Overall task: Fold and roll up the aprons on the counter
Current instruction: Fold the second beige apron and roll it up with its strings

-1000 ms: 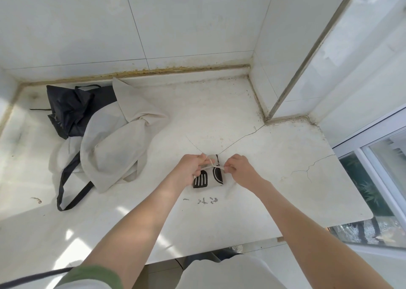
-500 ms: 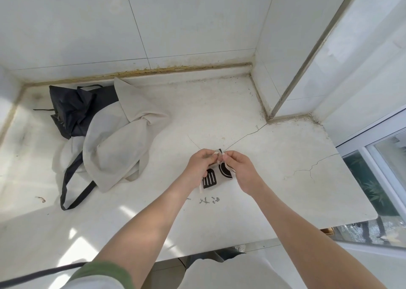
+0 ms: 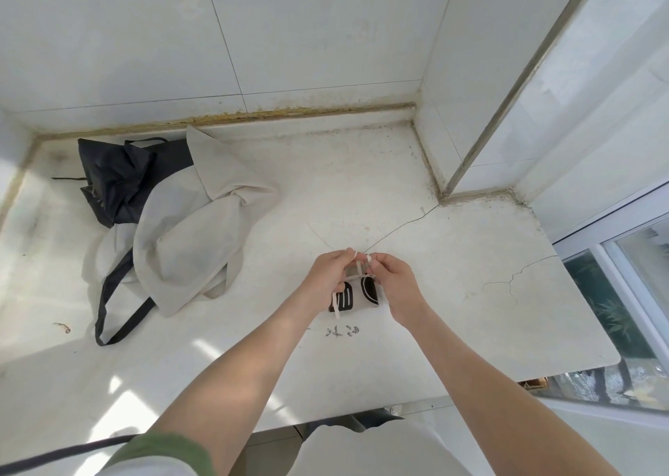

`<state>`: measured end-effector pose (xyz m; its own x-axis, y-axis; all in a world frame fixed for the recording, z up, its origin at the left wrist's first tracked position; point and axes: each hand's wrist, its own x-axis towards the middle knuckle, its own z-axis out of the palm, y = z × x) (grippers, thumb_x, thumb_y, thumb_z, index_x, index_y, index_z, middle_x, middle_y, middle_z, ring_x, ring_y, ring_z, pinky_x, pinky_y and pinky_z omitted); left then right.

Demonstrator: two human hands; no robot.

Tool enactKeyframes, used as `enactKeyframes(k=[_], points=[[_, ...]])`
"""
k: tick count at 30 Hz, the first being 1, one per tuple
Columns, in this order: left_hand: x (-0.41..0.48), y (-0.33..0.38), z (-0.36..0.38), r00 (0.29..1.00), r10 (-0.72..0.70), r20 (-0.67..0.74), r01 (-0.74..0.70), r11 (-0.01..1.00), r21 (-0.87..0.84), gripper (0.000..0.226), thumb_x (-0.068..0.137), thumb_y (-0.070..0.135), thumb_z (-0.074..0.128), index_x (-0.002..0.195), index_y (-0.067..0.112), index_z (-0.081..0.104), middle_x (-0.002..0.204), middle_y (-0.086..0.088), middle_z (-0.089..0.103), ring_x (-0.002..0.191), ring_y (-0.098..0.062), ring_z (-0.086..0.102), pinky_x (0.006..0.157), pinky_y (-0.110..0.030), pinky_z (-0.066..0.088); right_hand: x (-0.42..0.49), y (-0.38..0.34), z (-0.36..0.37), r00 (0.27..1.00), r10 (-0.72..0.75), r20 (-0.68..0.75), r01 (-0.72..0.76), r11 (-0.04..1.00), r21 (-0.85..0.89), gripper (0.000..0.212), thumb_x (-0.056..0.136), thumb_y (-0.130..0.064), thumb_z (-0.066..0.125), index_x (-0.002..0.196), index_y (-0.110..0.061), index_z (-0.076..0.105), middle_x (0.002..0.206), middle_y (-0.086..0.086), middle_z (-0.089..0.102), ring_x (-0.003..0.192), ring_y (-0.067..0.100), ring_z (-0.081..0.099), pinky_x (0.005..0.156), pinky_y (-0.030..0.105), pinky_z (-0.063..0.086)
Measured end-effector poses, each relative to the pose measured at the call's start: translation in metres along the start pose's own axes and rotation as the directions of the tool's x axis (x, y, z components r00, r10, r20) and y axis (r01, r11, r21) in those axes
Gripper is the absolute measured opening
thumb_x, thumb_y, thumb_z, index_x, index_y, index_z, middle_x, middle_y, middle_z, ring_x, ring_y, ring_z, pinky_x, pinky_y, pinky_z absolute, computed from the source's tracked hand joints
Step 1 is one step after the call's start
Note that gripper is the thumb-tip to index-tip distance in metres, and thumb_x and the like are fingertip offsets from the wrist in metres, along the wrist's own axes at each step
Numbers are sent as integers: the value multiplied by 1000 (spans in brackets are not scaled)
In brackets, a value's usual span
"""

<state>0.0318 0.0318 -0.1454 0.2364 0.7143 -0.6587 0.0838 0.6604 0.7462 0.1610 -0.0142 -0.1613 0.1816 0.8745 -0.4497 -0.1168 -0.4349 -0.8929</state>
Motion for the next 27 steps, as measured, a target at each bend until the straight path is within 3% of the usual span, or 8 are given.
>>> enactKeyframes(k=[3,5,10,13,16,21,24,27], points=[[3,-5,-3,998,58,16,-60,992,110,22,100,23,48,95,22,69,91,2,72,53,2,48,52,-23,28,0,3,-2,1000,-4,2,4,1000,-10,21,93,-1,50,105,-6,67,99,11,72,92,18,65,91,36,49],[4,-9,1,993,111,-33,-103,978,181,19,99,22,50,94,20,68,89,5,68,67,-3,50,54,-21,32,-1,2,-3,1000,-12,-6,12,1000,17,22,93,0,51,108,-6,66,100,12,71,96,20,65,94,35,48],[6,-12,9,971,237,-23,-209,895,394,21,96,18,48,80,17,62,75,10,62,68,-5,53,60,-19,36,-3,3,1,996,-89,4,89,995,-42,31,92,6,48,99,-17,66,87,4,65,84,12,61,85,26,48],[6,-15,8,983,159,90,-181,804,566,15,94,26,47,89,18,58,83,4,58,76,-12,50,66,-26,37,-4,-1,1,990,-128,57,136,978,-160,39,90,14,41,95,-18,62,84,-2,61,71,-2,57,66,12,44],[5,-19,8,980,145,135,-198,714,672,46,89,52,42,105,12,60,94,0,63,90,-17,57,79,-33,43,-3,1,0,989,-137,59,147,964,-221,39,84,17,40,94,-17,53,75,-5,59,69,0,54,67,16,43],[5,-19,8,975,206,89,-217,762,610,32,103,28,33,93,15,60,83,4,61,84,-15,55,73,-28,38,0,-1,0,982,-150,113,181,918,-354,37,88,14,43,117,-9,43,81,-3,55,71,5,56,72,17,45],[6,-21,10,979,182,97,-205,825,527,31,103,24,30,99,17,60,93,1,63,93,-18,57,81,-30,42,-1,1,6,969,-199,144,244,845,-475,55,89,13,36,137,-13,32,86,-3,48,79,13,51,80,21,43],[5,-21,10,980,162,114,-197,846,496,32,101,22,27,101,20,59,101,2,62,101,-18,57,90,-35,44,-5,12,13,944,-297,141,325,781,-532,55,87,14,31,138,-7,31,86,-8,43,87,18,46,84,23,37]])
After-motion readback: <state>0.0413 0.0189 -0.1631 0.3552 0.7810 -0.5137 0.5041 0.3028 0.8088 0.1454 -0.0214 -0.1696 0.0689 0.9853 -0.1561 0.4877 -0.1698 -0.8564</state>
